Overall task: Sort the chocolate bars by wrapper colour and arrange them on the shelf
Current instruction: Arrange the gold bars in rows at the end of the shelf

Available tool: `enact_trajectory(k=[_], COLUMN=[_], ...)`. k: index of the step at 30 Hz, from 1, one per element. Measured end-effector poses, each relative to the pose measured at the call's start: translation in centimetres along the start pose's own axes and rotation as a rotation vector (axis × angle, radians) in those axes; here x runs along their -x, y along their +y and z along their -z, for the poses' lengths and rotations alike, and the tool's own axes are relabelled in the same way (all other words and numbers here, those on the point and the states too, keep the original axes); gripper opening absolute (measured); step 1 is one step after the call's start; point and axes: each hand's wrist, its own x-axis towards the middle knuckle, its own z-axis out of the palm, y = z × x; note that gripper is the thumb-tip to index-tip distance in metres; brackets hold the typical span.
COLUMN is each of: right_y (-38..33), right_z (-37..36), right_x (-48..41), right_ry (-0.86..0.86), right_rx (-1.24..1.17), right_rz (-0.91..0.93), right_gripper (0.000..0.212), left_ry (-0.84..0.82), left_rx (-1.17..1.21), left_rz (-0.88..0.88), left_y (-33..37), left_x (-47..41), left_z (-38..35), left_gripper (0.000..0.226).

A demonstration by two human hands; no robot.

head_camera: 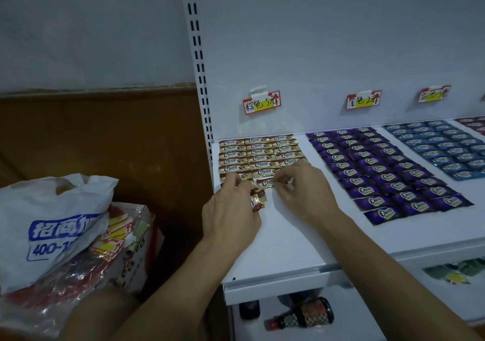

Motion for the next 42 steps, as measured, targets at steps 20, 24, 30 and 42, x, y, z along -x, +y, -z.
enact_trajectory(k=[20,24,30,42], right_y=[-0.7,-1.2,-1.3,0.3], right_z=[0.4,1.0,1.7,2.9], right_x=[0.3,0.1,-0.1,-0.8], right_ry=[0.159,0.107,0.105,0.258], right_rx=[-0.408,-0.711,-0.965,-0.869], right_rz=[0.111,0.018,-0.021,-0.212], right_gripper=[0.024,0.016,0.011,0.013], left_ry=[-0.012,-0.363,-0.27,-0.207], left_rx=[0.822,1.474,1.511,1.664], left_rz=[-0.08,0.179,0.196,0.35], left_y=[-1.3,-0.7,0.4,0.6], left_x=[-1.3,-2.6,-2.9,-3.4], left_z=[-0.6,0.4,0.0,-0.3], left_gripper=[0.055,0.041,0.017,0.023])
